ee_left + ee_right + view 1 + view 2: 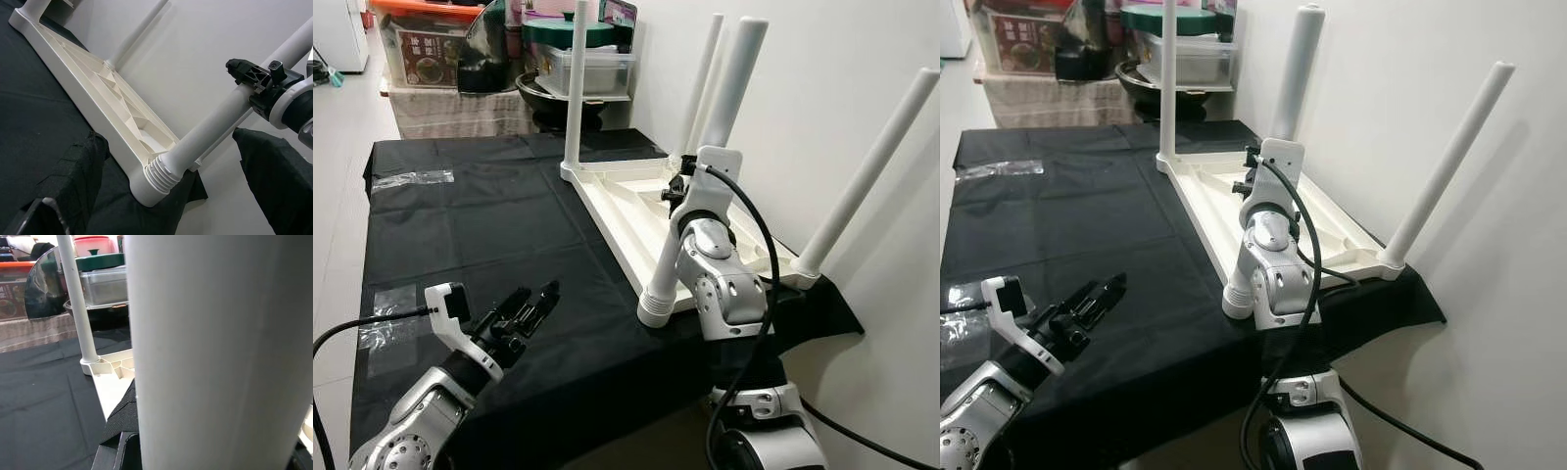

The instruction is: Building children table

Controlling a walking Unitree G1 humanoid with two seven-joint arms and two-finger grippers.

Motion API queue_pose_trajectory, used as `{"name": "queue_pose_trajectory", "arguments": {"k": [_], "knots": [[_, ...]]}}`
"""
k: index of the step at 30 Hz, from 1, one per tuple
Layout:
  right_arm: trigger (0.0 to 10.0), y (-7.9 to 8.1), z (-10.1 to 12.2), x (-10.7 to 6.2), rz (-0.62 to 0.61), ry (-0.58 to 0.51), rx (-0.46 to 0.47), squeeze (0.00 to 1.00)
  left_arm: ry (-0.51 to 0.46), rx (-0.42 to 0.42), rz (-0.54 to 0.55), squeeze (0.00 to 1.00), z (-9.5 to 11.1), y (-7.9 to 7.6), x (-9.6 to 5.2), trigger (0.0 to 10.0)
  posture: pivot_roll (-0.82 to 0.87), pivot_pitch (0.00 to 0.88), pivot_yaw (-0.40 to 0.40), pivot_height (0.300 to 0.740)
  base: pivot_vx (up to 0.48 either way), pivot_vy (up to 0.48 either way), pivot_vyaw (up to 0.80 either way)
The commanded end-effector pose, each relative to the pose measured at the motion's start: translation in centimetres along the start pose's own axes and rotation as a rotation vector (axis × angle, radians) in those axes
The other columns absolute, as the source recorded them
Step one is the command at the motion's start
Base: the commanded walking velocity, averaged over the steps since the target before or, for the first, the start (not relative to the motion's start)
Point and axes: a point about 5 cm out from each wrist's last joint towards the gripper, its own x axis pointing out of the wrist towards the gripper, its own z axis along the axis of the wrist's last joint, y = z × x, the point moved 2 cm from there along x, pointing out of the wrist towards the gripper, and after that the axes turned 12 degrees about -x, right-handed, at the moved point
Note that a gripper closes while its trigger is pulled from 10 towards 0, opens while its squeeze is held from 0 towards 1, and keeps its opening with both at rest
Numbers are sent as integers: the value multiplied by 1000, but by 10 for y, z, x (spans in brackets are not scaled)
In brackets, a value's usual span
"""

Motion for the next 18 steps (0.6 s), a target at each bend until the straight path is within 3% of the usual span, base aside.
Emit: {"name": "queue_pose_trajectory", "arguments": {"k": [1,18], "knots": [[10000,-4,-49,1,-12,181,-45,0,25,6,1,0,-2,1,1,10000,48,0,-114,740,0,0,0],[10000,-3,-48,-3,-6,169,-47,0,28,9,-3,0,-2,1,1,10000,48,0,-113,740,0,0,0]]}}
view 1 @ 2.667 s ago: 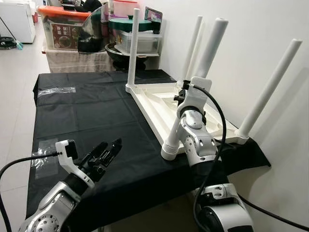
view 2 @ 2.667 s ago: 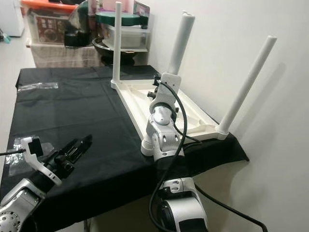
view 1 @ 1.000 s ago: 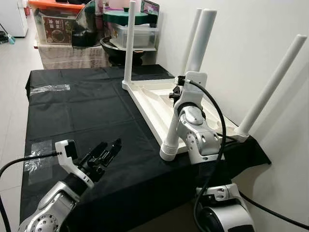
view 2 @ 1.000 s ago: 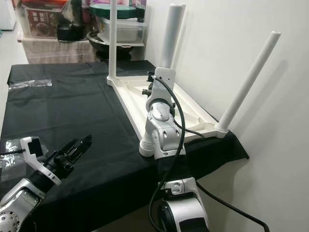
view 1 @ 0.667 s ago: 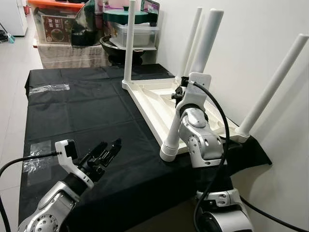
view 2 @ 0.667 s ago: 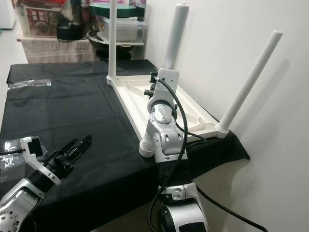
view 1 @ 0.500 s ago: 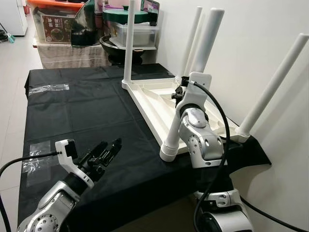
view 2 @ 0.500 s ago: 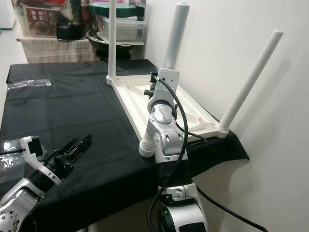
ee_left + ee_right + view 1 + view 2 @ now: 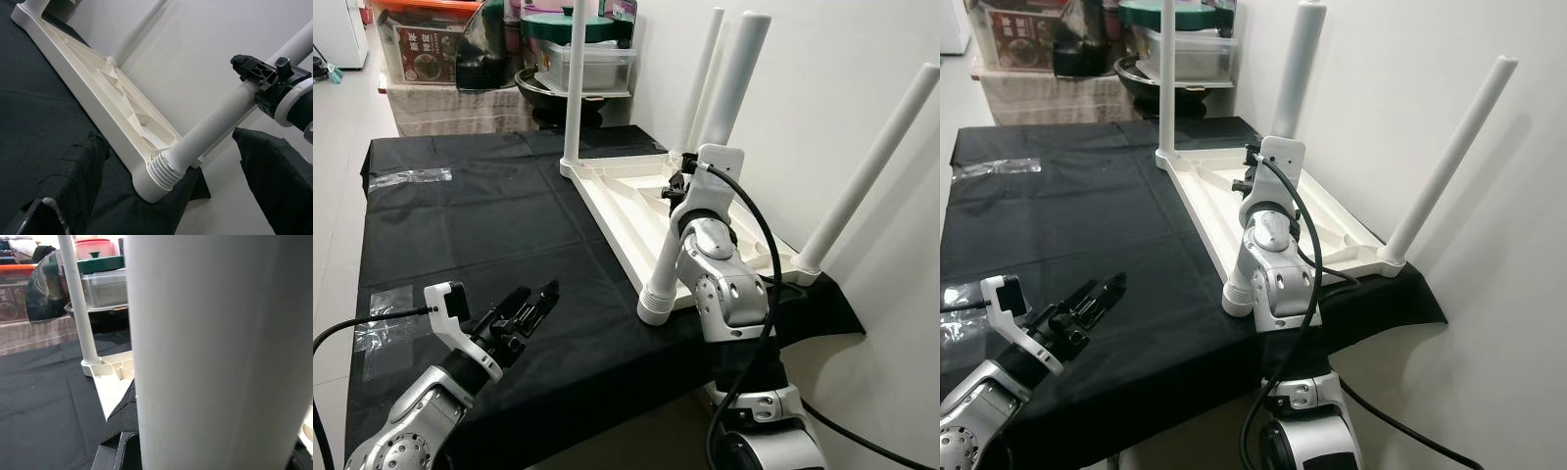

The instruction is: Building children table

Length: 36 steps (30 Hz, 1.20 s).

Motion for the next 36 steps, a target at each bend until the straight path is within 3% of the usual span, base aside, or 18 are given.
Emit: {"name": "queue_pose_trajectory", "arguments": {"k": [1,36], "knots": [[10000,-3,-53,-2,-9,197,-50,0,24,3,-4,0,-3,0,2,10000,45,0,-109,740,0,0,0],[10000,0,-50,-1,20,192,-49,0,25,2,-3,0,-3,0,2,10000,46,0,-112,740,0,0,0]]}}
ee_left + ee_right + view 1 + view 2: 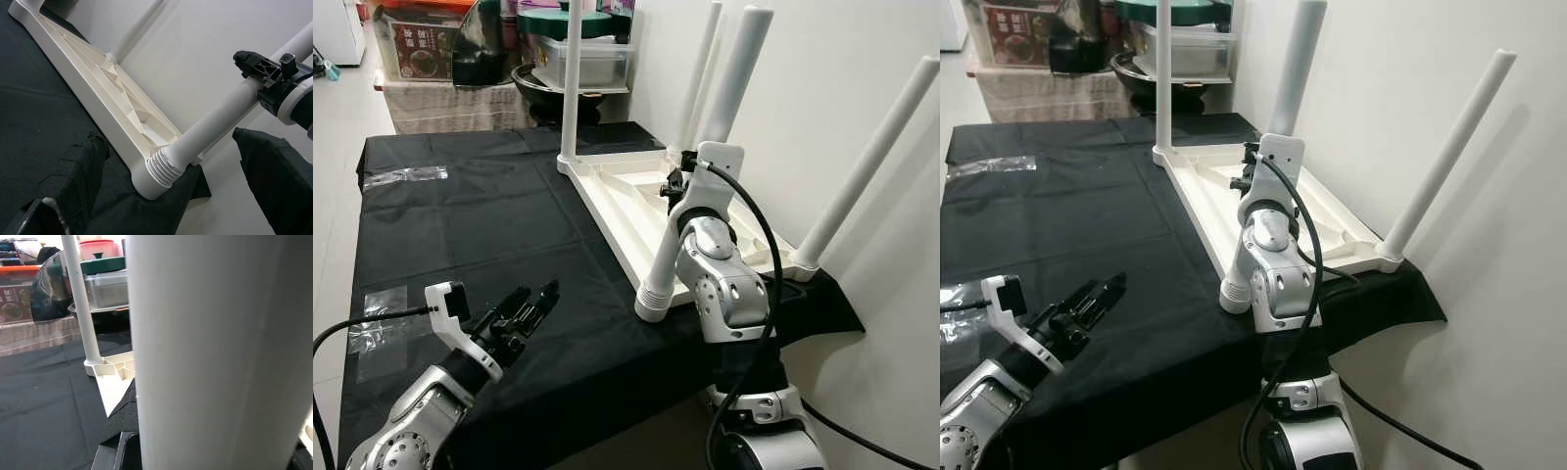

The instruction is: Building children table

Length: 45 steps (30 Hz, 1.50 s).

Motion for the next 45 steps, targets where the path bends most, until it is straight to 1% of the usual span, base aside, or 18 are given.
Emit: {"name": "queue_pose_trajectory", "arguments": {"k": [1,13,45], "knots": [[10000,-3,-51,-1,0,203,-48,0,23,4,-5,0,-3,-1,2,10000,46,0,-112,740,0,0,0],[10000,-2,-45,-1,5,182,-56,0,26,2,-8,0,-3,-1,2,10000,43,0,-110,740,0,0,0],[10000,1,-41,-1,30,158,-69,0,26,1,-11,0,-4,-1,3,10000,40,0,-110,740,0,0,0]]}}
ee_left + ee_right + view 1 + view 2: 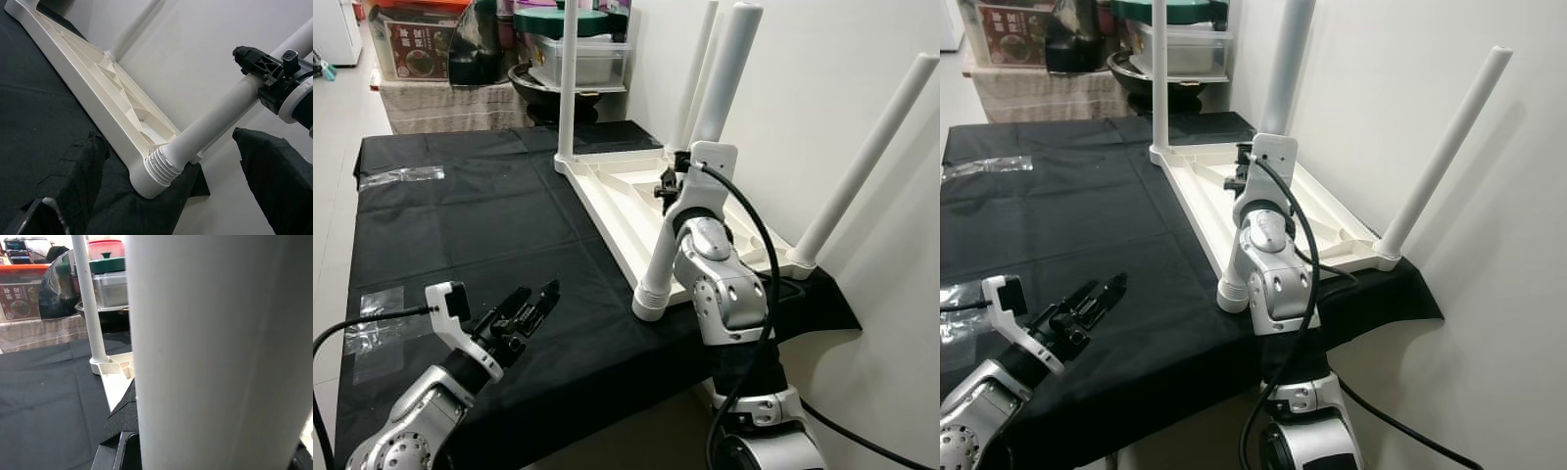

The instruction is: Building children table

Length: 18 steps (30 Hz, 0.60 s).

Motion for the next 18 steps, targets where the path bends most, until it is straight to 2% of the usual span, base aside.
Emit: {"name": "queue_pose_trajectory", "arguments": {"k": [1,11,12,13,16,18], "knots": [[10000,-3,-46,0,-3,181,-50,0,24,1,-10,0,-4,-1,3,10000,40,0,-110,740,0,0,0],[10000,-3,-43,-1,-1,168,-49,0,25,-1,-13,0,-4,-1,3,10000,39,0,-110,740,0,0,0],[10000,-3,-42,0,0,162,-48,86,25,-1,-13,0,-4,-1,3,10000,40,0,-111,740,0,0,0],[10000,-3,-41,0,0,158,-48,86,25,-1,-13,0,-4,-1,3,10000,40,0,-111,740,0,0,0],[10000,-3,-40,0,-1,151,-45,196,25,-1,-13,0,-4,-1,4,10000,40,0,-111,740,0,0,0],[10000,-3,-40,0,-1,151,-44,196,25,-1,-13,0,-4,-1,4,10000,40,0,-111,740,0,0,0]]}}
